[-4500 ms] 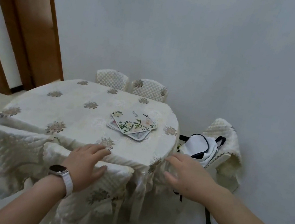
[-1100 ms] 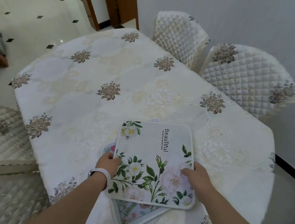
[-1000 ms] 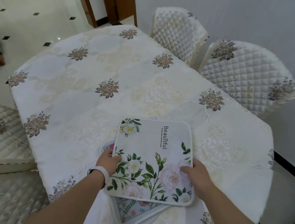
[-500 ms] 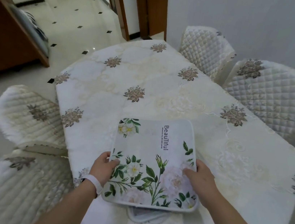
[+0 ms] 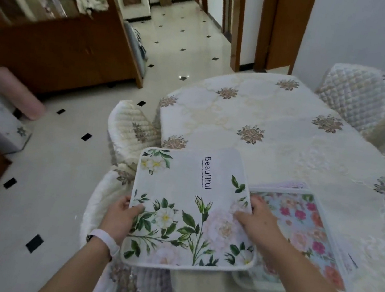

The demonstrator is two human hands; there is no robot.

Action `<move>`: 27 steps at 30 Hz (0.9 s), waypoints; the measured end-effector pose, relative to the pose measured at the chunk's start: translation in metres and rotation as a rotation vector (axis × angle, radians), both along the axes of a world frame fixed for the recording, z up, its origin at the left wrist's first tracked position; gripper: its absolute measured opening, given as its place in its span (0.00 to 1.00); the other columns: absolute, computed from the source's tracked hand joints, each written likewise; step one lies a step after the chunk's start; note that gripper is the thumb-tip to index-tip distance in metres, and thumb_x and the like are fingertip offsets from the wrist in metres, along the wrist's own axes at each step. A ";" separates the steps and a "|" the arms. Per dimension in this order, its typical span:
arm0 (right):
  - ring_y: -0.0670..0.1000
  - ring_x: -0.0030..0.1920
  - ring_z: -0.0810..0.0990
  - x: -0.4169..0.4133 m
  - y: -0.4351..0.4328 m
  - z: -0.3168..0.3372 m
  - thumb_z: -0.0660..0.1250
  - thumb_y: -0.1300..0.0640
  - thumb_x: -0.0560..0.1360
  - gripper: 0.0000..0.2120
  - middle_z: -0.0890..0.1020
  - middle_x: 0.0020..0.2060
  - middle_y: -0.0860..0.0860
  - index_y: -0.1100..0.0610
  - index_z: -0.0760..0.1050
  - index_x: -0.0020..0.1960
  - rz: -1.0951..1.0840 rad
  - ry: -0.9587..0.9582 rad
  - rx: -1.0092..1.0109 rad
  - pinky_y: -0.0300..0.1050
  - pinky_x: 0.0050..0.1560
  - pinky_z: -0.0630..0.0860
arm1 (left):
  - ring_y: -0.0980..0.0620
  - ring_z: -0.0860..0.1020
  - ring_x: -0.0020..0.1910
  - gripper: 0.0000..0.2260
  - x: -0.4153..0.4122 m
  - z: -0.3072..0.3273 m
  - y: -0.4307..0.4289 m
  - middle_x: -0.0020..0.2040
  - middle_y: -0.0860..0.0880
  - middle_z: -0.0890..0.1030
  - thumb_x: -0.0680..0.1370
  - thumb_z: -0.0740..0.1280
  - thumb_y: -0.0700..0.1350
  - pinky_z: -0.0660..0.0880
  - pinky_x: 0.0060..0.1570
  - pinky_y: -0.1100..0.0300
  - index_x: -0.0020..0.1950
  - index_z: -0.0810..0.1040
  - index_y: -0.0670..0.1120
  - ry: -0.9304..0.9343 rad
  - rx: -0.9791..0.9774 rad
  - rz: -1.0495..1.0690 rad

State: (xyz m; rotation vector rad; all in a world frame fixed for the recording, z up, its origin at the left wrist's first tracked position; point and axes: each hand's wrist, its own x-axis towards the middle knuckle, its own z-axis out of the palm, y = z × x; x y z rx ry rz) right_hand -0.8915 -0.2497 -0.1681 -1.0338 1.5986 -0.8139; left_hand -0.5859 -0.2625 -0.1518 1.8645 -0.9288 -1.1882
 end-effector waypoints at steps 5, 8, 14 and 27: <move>0.48 0.37 0.84 0.082 -0.009 0.032 0.67 0.61 0.76 0.06 0.85 0.41 0.48 0.53 0.77 0.51 0.051 0.056 -0.036 0.38 0.30 0.77 | 0.40 0.84 0.41 0.05 0.086 0.022 0.004 0.44 0.41 0.85 0.75 0.68 0.38 0.81 0.45 0.42 0.51 0.78 0.44 0.050 -0.060 0.042; 0.49 0.39 0.84 0.147 -0.012 0.042 0.66 0.62 0.76 0.07 0.84 0.43 0.50 0.53 0.76 0.51 0.057 0.078 -0.033 0.40 0.31 0.76 | 0.38 0.83 0.43 0.05 0.149 0.022 0.009 0.45 0.39 0.85 0.75 0.68 0.37 0.80 0.47 0.40 0.51 0.78 0.42 0.129 -0.058 0.088; 0.52 0.40 0.86 0.284 -0.016 0.044 0.65 0.64 0.75 0.09 0.85 0.45 0.51 0.53 0.77 0.52 0.119 0.100 -0.028 0.45 0.36 0.80 | 0.37 0.83 0.43 0.04 0.286 0.004 0.023 0.43 0.39 0.85 0.75 0.68 0.37 0.79 0.48 0.38 0.49 0.78 0.43 0.229 -0.054 0.153; 0.51 0.41 0.86 0.493 -0.068 0.039 0.67 0.61 0.75 0.10 0.86 0.45 0.48 0.48 0.78 0.52 0.413 0.141 -0.023 0.52 0.45 0.82 | 0.36 0.83 0.44 0.06 0.470 -0.027 0.061 0.46 0.37 0.84 0.76 0.66 0.37 0.78 0.48 0.36 0.53 0.77 0.41 0.370 -0.028 0.468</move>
